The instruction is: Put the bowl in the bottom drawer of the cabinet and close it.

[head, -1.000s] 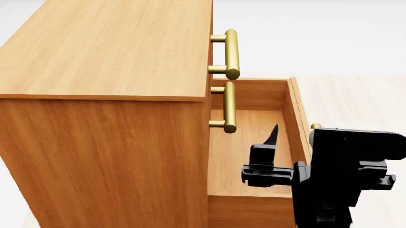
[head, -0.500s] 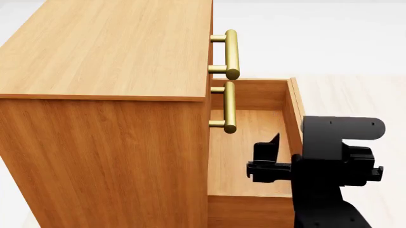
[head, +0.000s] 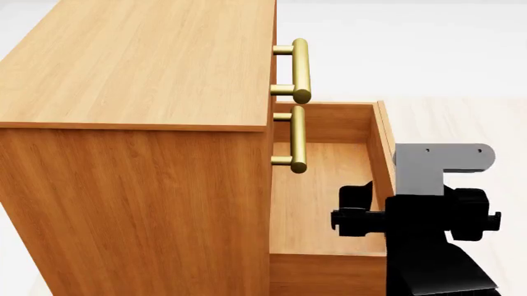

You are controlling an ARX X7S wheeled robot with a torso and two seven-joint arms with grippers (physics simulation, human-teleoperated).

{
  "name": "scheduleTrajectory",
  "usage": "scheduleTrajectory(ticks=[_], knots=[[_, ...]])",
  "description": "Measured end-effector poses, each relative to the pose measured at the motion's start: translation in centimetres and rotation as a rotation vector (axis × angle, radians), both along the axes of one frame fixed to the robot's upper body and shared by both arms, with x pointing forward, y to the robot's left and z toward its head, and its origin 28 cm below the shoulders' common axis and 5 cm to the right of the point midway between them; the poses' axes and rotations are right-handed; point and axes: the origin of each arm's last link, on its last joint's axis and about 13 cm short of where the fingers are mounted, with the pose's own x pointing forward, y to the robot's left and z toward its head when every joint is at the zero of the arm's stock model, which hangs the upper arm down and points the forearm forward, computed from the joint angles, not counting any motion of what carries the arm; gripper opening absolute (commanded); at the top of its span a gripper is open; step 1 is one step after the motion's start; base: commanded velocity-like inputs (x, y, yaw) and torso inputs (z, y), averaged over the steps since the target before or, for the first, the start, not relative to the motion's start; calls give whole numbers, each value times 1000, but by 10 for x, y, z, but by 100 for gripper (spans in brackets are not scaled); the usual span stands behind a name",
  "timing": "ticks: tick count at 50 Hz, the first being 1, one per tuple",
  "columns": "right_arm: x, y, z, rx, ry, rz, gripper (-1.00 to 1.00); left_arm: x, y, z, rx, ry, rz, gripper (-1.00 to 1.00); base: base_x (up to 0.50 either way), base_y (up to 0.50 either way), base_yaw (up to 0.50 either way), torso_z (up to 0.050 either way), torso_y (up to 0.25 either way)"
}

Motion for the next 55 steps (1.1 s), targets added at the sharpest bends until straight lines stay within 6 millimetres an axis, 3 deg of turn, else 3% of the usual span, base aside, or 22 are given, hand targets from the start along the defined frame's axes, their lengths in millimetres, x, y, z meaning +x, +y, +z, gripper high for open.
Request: scheduleTrajectory(ticks=[25,55], knots=[[18,-13,-4,-4,104,39,100,0,0,0,1,1,1,100,0,0,0,0,0],[23,-19,-9,52,200,16,100,0,0,0,1,0,1,100,0,0,0,0,0]])
